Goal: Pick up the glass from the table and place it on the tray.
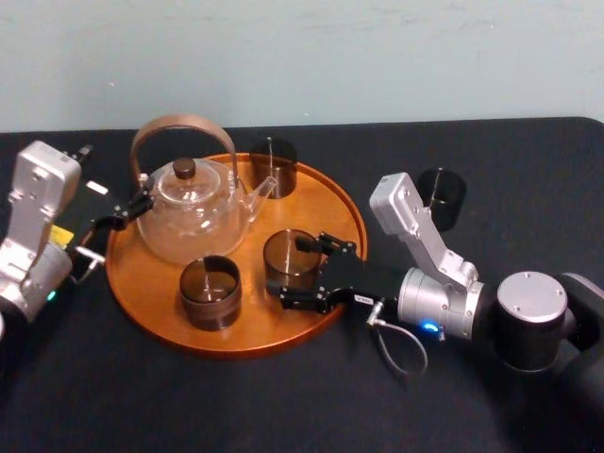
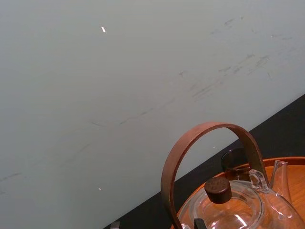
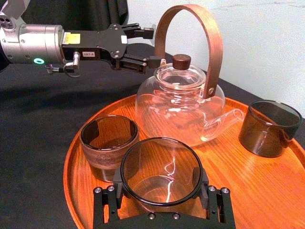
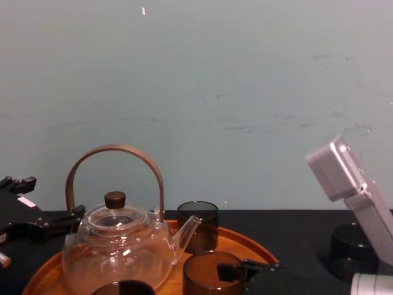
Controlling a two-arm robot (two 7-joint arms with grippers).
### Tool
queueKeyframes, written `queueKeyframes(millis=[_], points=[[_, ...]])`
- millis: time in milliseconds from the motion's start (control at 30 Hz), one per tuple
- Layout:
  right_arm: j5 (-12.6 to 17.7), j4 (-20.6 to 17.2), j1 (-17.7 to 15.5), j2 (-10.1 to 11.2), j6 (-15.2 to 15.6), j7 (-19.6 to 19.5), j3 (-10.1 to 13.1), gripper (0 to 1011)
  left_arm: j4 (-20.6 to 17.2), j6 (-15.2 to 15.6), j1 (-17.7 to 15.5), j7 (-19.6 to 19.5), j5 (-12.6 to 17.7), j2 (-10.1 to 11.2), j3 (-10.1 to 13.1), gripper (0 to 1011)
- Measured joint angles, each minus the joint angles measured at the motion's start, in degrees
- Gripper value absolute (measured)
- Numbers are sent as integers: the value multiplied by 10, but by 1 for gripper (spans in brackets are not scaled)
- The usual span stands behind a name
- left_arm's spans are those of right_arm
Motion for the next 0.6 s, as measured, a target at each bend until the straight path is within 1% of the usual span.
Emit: queueKeyframes(millis=[233,600], points=[[-4,8,1,-3,-6,-4,-1,905,0,0,0,0,0,0,0,1009],[-5,8,1,-3,-6,-3,-1,905,0,0,0,0,0,0,0,1010]])
